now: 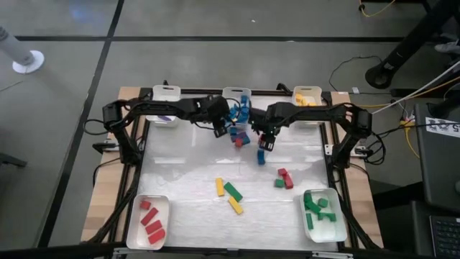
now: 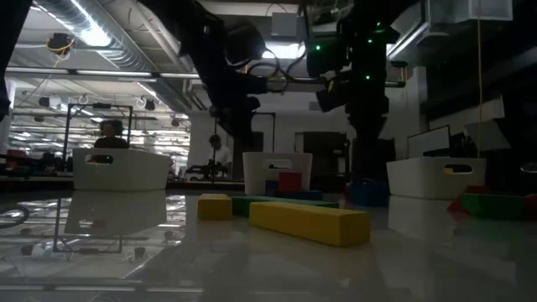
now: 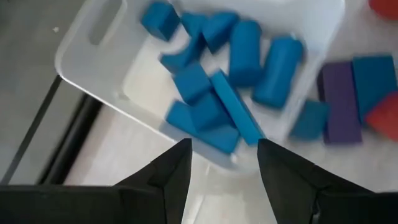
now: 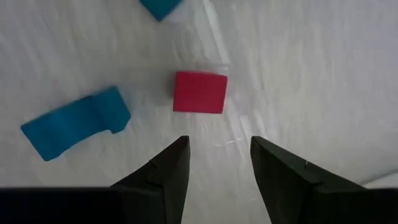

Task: Sort blocks
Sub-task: Put the red block into the bottom left white bin

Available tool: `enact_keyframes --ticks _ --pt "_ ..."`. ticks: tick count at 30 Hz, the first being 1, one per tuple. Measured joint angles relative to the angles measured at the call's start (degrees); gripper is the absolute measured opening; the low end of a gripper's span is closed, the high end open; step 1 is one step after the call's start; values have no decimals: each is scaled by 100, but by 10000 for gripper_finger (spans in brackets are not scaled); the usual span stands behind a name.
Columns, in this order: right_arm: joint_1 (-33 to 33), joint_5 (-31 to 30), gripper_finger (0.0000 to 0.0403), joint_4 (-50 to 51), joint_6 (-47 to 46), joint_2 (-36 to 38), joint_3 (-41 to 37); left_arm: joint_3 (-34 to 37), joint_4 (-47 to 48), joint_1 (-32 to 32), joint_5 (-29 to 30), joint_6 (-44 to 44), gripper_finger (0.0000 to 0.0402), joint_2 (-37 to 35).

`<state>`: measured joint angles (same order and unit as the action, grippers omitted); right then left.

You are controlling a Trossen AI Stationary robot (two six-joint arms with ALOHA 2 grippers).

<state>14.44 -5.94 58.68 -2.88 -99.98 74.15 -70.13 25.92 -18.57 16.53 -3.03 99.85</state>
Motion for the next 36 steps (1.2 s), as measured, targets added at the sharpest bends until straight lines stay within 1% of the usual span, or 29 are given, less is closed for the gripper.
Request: enact_keyframes --ticks 3,5,8,9,13,20,29,36 --pt "220 405 172 -127 203 1 0 0 224 141 -1 30 170 0" --pt "343 810 172 -294 313 2 -15 0 315 235 -2 115 170 -1" --pt "485 1353 172 -649 377 9 -198 0 468 386 -2 247 170 -9" --pt "517 1432 172 -754 384 9 -283 0 511 440 0 261 170 -9" --pt "519 1299 172 -1228 470 9 -684 9 686 618 -2 247 170 -9" --pt "511 1249 172 -1843 620 9 -1178 44 661 735 -2 237 170 -11" --pt "509 1152 172 -2510 622 16 -1316 44 648 734 -1 302 170 -11" --pt "509 1105 172 -2574 854 9 -1316 44 650 734 0 304 170 -11"
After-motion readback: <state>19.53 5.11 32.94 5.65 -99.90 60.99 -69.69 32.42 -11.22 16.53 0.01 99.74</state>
